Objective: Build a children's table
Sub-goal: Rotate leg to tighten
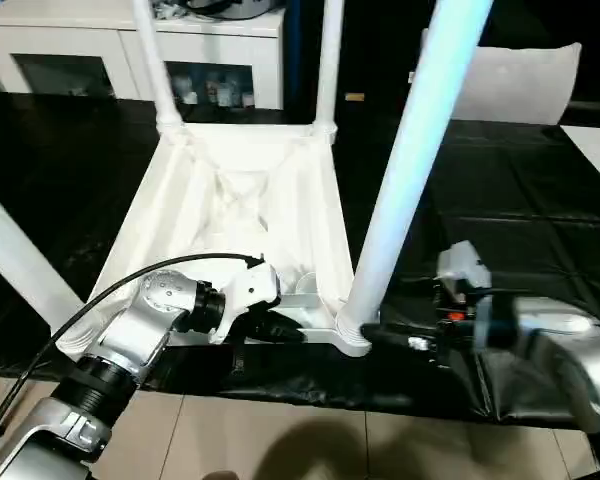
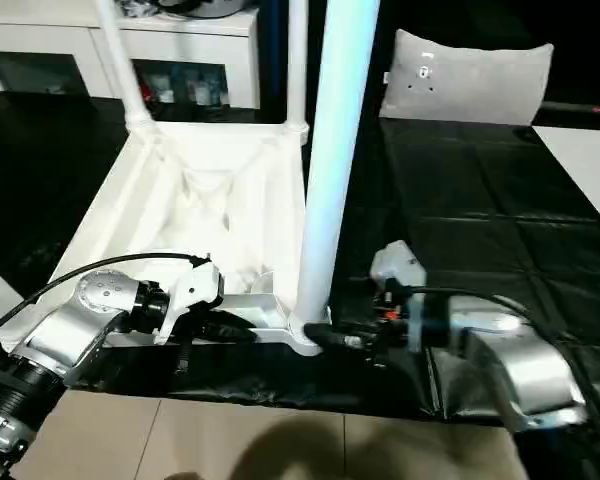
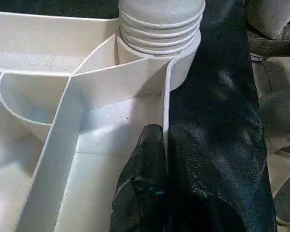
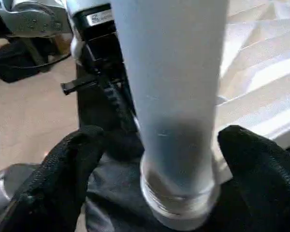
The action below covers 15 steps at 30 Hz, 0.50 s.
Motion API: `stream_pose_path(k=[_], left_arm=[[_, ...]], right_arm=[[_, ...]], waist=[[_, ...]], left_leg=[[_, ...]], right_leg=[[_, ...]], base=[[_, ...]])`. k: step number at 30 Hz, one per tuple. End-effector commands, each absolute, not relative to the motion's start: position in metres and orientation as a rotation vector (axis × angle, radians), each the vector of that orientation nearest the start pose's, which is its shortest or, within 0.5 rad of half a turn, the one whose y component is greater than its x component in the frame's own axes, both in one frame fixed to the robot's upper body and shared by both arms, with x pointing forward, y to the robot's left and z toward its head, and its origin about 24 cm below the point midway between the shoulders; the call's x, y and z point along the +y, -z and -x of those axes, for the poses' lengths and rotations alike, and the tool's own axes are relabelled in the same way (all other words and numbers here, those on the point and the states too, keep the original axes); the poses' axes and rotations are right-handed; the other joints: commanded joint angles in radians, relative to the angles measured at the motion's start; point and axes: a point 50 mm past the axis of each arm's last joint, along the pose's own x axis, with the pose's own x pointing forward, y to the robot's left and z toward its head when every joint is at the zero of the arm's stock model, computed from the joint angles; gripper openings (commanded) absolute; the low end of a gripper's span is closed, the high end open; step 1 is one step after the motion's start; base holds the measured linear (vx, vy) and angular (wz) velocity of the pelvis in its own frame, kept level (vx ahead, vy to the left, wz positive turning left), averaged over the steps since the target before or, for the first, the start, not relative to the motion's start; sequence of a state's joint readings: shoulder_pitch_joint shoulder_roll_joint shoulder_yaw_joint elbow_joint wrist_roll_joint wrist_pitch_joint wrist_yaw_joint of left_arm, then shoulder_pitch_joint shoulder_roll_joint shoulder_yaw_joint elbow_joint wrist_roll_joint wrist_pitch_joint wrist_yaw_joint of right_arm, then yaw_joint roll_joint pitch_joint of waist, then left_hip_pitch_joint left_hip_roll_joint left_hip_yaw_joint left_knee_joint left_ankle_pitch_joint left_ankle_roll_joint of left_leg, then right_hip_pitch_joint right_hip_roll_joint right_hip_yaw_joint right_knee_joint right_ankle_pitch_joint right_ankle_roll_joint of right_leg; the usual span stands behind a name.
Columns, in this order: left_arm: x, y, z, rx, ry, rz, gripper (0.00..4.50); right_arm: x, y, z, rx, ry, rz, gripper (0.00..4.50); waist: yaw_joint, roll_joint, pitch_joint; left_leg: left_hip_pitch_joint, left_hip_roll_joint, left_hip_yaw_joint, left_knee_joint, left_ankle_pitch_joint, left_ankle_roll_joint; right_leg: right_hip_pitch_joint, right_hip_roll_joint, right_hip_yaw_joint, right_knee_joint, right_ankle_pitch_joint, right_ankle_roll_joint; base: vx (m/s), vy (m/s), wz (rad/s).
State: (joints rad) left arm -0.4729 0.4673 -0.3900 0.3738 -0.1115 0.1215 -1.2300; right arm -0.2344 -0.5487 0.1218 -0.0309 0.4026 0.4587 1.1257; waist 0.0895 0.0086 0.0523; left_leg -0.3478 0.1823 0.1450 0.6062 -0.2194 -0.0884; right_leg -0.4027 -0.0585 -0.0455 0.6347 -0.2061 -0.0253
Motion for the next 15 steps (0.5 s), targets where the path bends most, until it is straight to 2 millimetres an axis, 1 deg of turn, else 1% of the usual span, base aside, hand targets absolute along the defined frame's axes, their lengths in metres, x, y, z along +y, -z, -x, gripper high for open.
stream_pose_path(k=[1,2,3,4,5,7,8,9,10,11,12,13,14,15], left_arm=[[0.135,-0.048,-0.286,0.400,1.458,-0.342,0.00],[0.135,-0.048,-0.285,0.396,1.460,-0.337,0.00],[0.135,-0.048,-0.285,0.394,1.462,-0.335,0.00],[0.135,-0.048,-0.285,0.394,1.464,-0.336,0.00],[0.135,-0.048,-0.285,0.396,1.466,-0.339,0.00],[0.137,-0.048,-0.285,0.404,1.471,-0.353,0.00],[0.138,-0.047,-0.285,0.409,1.467,-0.359,0.00],[0.139,-0.047,-0.286,0.411,1.465,-0.361,0.00],[0.140,-0.047,-0.286,0.414,1.463,-0.365,0.00],[0.140,-0.047,-0.286,0.415,1.462,-0.366,0.00],[0.141,-0.047,-0.286,0.416,1.462,-0.368,0.00],[0.142,-0.047,-0.287,0.418,1.459,-0.370,0.00],[0.143,-0.047,-0.287,0.418,1.458,-0.370,0.00],[0.143,-0.047,-0.287,0.419,1.458,-0.371,0.00]], right_arm=[[-0.165,-0.083,-0.261,0.328,-1.270,0.012,4.01],[-0.164,-0.082,-0.263,0.333,-1.275,0.012,3.76],[-0.163,-0.081,-0.265,0.338,-1.281,0.017,3.76],[-0.162,-0.079,-0.266,0.344,-1.288,0.019,3.70],[-0.162,-0.079,-0.267,0.348,-1.293,0.016,3.67],[-0.162,-0.078,-0.269,0.353,-1.298,0.011,3.40],[-0.162,-0.076,-0.271,0.362,-1.303,0.017,3.31],[-0.162,-0.075,-0.272,0.364,-1.302,0.018,3.27],[-0.162,-0.075,-0.273,0.367,-1.300,0.020,3.09],[-0.162,-0.074,-0.274,0.367,-1.299,0.020,3.09],[-0.162,-0.074,-0.275,0.369,-1.297,0.021,2.96],[-0.161,-0.073,-0.278,0.369,-1.298,0.022,2.82],[-0.161,-0.073,-0.279,0.369,-1.302,0.021,2.82],[-0.160,-0.073,-0.279,0.369,-1.304,0.021,2.64]], waist=[[0.005,-0.006,-0.059],[0.005,-0.008,-0.061],[0.005,-0.005,-0.061],[0.006,-0.008,-0.061],[0.006,-0.007,-0.061],[0.006,-0.007,-0.061],[0.006,-0.010,-0.062],[0.005,-0.009,-0.062],[0.006,-0.009,-0.061],[0.006,-0.009,-0.060],[0.006,-0.011,-0.061],[0.006,-0.010,-0.061],[0.005,-0.011,-0.061],[0.005,-0.011,-0.061]], left_leg=[[-0.012,0.033,0.000,-0.070,-0.085,0.049],[-0.013,0.033,0.001,-0.069,-0.083,0.050],[-0.012,0.033,0.000,-0.069,-0.081,0.049],[-0.012,0.034,0.001,-0.069,-0.075,0.050],[-0.013,0.034,0.001,-0.069,-0.072,0.050],[-0.013,0.034,0.002,-0.069,-0.070,0.054],[-0.012,0.034,0.002,-0.069,-0.070,0.054],[-0.013,0.033,0.002,-0.068,-0.069,0.054],[-0.012,0.033,0.003,-0.068,-0.073,0.053],[-0.012,0.033,0.003,-0.069,-0.075,0.053],[-0.011,0.033,0.004,-0.069,-0.076,0.053],[-0.012,0.034,0.003,-0.069,-0.076,0.052],[-0.012,0.032,0.004,-0.069,-0.076,0.052],[-0.012,0.032,0.004,-0.069,-0.078,0.051]], right_leg=[[0.064,-0.074,0.045,-0.084,-0.152,-0.194],[0.065,-0.074,0.045,-0.083,-0.149,-0.195],[0.065,-0.074,0.044,-0.082,-0.146,-0.199],[0.065,-0.074,0.045,-0.081,-0.135,-0.200],[0.065,-0.074,0.045,-0.079,-0.130,-0.202],[0.066,-0.075,0.045,-0.080,-0.119,-0.206],[0.066,-0.075,0.045,-0.080,-0.119,-0.206],[0.066,-0.074,0.044,-0.079,-0.121,-0.209],[0.065,-0.074,0.044,-0.081,-0.133,-0.205],[0.066,-0.074,0.044,-0.082,-0.139,-0.204],[0.066,-0.074,0.045,-0.082,-0.142,-0.201],[0.065,-0.075,0.044,-0.081,-0.148,-0.201],[0.065,-0.075,0.044,-0.082,-0.152,-0.201],[0.066,-0.075,0.043,-0.083,-0.161,-0.199]], base=[[0.000,0.000,0.00],[0.000,0.000,0.00],[0.000,0.000,0.00],[0.000,0.000,0.00],[0.000,0.000,0.00],[0.000,0.000,0.00],[0.000,0.000,0.00],[0.000,0.000,0.00],[0.000,0.000,0.00],[0.000,0.000,0.00],[0.000,0.000,0.00],[0.000,0.000,0.00],[0.000,0.000,0.00],[0.000,0.000,0.00]])
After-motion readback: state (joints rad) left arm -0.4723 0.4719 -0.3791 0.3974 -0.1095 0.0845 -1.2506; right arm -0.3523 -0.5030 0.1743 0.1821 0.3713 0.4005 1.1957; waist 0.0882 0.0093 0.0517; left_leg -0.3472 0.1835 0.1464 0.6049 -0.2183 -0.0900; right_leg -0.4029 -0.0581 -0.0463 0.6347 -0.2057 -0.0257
